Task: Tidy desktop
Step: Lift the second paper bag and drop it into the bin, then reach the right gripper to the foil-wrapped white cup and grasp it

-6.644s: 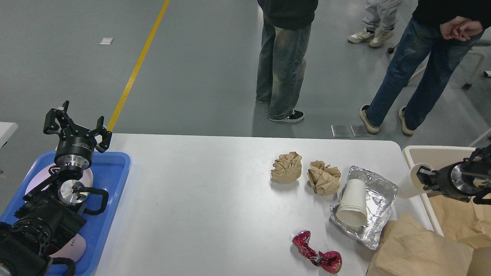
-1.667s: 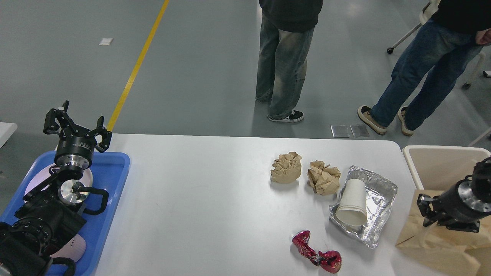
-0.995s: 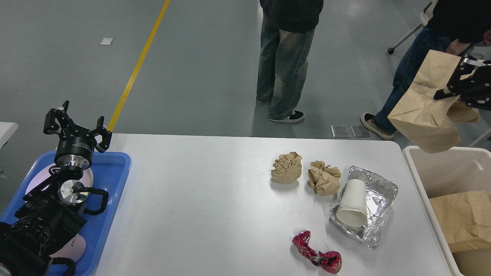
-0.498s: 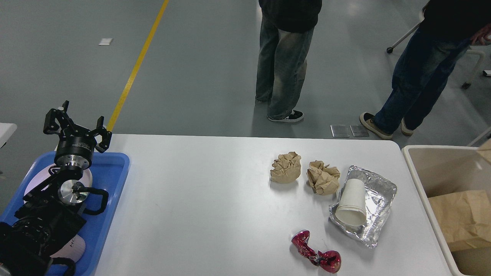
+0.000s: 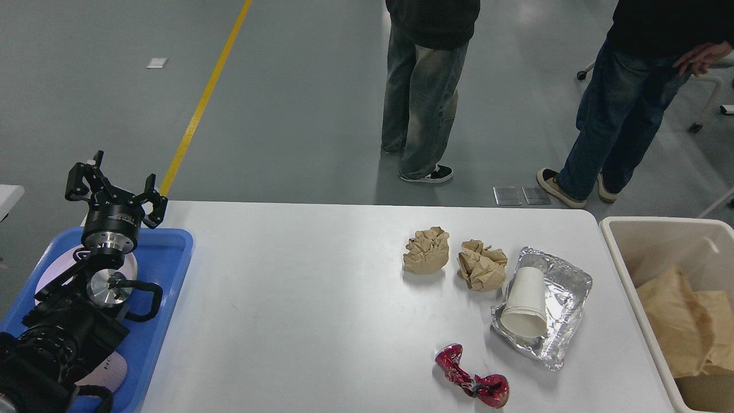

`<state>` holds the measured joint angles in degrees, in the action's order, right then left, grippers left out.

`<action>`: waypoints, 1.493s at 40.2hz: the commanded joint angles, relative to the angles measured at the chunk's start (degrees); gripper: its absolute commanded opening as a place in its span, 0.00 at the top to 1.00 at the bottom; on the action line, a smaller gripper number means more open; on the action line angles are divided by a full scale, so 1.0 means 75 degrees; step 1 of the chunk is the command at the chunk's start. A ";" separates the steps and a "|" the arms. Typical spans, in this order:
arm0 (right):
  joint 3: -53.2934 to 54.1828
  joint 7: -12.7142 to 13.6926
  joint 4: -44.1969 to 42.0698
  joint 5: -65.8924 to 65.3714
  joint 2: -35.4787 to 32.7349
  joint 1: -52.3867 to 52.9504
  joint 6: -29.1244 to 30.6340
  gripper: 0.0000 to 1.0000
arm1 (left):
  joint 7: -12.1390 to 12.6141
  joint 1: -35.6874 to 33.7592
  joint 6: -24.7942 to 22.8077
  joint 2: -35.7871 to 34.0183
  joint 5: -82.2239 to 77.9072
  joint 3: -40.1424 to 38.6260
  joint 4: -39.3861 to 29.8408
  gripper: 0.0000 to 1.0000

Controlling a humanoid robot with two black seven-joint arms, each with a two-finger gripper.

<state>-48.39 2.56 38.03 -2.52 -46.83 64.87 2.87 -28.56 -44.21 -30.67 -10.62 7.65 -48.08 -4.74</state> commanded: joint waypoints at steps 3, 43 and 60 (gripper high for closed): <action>-0.0064 0.0010 0.0402 -0.0004 0.0280 0.0642 0.0062 0.00 | 0.0000 0.0000 0.0000 -0.0002 0.0000 0.0000 0.0000 0.04; -0.3405 0.0022 0.3707 0.0113 0.2695 0.5627 0.5114 0.00 | 0.0000 0.0000 0.0000 -0.0002 0.0000 0.0000 0.0000 0.04; -0.0979 0.0022 0.2875 0.0113 0.1979 0.1910 0.2523 0.00 | 0.0000 0.0000 0.0000 -0.0002 0.0000 0.0000 0.0000 0.04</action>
<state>-58.98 2.79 61.14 -1.66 -31.78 83.31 23.90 -28.56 -44.21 -30.67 -10.63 7.64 -48.07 -4.75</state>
